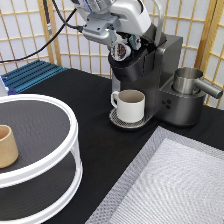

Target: Make coffee

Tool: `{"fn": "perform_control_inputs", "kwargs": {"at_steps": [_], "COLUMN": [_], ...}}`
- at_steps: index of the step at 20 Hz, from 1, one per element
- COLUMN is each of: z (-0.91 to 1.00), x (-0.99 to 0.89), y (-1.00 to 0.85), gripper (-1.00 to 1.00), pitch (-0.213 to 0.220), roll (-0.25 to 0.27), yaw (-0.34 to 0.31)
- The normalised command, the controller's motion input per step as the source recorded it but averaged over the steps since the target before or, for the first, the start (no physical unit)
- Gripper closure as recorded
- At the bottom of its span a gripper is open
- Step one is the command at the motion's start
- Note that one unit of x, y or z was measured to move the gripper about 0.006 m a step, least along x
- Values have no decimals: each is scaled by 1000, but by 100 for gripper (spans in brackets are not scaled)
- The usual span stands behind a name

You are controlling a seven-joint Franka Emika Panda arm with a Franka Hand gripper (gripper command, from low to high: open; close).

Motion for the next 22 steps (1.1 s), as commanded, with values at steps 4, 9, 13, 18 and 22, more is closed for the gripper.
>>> {"fn": "perform_control_inputs", "kwargs": {"at_steps": [4,9,13,18,22], "z": [-43,-36,0,1,0], "x": [0,0,0,92,3], "y": [-99,-218,-241,22,2], "gripper": [-100,-100,-100,100,100], "pitch": [34,20,20,17,2], "roll": [15,43,48,8,0], "yaw": [98,103,100,96,89]}}
